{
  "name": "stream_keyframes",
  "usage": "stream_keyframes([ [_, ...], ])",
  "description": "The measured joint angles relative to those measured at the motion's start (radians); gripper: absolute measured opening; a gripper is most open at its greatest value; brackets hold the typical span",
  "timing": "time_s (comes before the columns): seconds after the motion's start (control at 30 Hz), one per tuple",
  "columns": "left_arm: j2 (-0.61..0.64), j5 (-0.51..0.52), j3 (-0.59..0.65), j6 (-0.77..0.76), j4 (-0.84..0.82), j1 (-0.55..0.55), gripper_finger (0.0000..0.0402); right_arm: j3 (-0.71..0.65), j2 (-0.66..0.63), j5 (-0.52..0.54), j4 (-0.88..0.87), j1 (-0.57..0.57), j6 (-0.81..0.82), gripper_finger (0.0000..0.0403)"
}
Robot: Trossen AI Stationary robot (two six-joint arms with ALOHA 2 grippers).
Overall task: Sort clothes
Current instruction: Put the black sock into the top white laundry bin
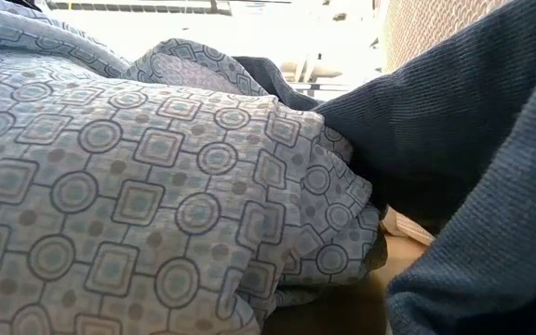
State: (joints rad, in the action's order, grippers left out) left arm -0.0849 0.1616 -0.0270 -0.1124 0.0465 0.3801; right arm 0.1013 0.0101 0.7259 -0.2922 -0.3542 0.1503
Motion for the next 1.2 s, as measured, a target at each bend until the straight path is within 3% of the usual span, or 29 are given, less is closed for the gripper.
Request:
stream_keyframes([
  [0.3,0.0,0.0,0.0,0.077,-0.008,0.0,0.0249,0.0,0.0,0.0,0.0,0.0,0.0,0.0116],
  [1.2,0.0,0.0,0.0,0.082,-0.01,0.0,0.0249,0.0,0.0,0.0,0.0,0.0,0.0,0.0116],
])
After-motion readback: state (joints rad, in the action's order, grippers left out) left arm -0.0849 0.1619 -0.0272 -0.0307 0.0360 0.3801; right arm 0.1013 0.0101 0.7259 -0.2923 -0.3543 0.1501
